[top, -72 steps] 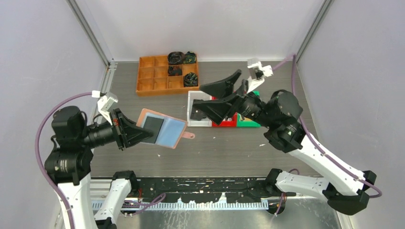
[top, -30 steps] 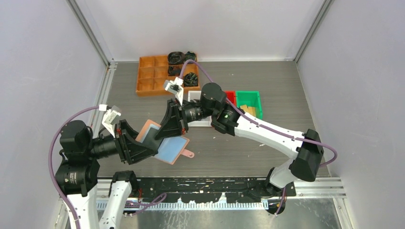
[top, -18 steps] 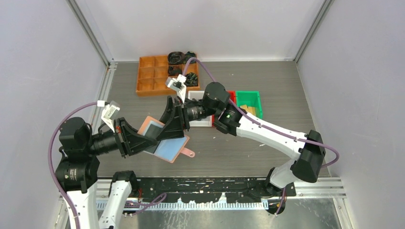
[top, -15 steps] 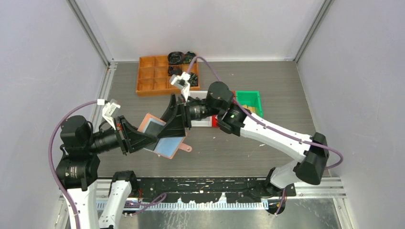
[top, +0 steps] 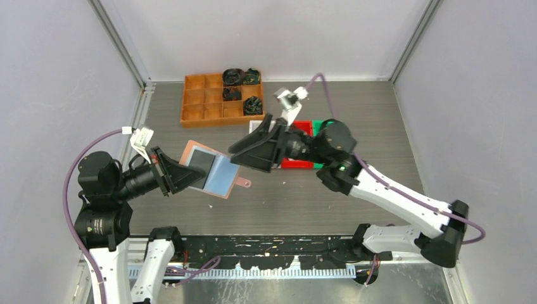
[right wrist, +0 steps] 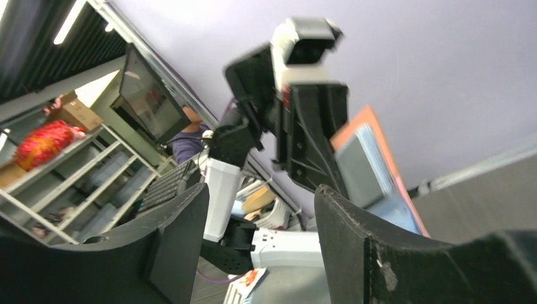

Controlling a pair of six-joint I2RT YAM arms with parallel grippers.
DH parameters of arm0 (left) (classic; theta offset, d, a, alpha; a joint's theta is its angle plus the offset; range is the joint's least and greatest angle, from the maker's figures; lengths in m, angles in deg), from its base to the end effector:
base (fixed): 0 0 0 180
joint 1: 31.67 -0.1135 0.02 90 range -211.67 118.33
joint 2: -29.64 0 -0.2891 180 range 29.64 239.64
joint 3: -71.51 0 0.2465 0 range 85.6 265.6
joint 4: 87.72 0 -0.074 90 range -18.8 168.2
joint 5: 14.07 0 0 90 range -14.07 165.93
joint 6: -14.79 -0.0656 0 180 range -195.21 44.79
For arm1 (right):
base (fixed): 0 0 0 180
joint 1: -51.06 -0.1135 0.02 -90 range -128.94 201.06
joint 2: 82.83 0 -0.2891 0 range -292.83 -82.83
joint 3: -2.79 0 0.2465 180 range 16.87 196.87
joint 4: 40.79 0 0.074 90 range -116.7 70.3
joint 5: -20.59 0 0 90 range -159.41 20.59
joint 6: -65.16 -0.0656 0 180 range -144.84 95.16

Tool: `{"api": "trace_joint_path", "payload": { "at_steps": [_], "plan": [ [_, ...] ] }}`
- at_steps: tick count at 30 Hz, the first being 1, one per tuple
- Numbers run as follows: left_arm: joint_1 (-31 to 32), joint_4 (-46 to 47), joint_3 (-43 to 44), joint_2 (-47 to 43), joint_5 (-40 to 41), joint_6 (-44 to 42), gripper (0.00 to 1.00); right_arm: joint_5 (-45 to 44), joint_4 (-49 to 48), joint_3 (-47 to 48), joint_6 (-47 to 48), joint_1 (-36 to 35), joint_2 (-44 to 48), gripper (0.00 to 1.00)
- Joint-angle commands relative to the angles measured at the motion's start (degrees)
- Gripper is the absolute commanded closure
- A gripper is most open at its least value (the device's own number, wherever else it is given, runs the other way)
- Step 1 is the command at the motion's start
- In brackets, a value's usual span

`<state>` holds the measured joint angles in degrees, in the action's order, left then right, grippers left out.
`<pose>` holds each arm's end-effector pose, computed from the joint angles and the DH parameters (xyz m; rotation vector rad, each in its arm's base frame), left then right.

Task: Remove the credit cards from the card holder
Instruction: Remove the credit card from the card holder.

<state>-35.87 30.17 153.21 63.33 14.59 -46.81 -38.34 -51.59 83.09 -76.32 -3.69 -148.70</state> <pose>0.0507 -0.0540 0.4314 0.2759 1.8415 -1.2563 0.1214 0.2305 0.4943 -0.6168 1.3047 1.8873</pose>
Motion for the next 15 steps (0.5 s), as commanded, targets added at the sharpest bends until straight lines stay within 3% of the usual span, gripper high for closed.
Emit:
{"api": "trace_joint_path", "payload": {
  "at_steps": [1, 15],
  "plan": [
    [-0.1, 7.4, 1.4, 0.7, 0.6, 4.6, 1.00, -1.7, -5.7, -3.1, -5.8, -3.2, -4.9, 0.34],
    [-0.1, 9.1, 1.9, -0.7, -0.9, 7.6, 1.00, -1.9, -6.9, -3.3, -5.0, -6.8, -10.2, 0.37]
  ]
}}
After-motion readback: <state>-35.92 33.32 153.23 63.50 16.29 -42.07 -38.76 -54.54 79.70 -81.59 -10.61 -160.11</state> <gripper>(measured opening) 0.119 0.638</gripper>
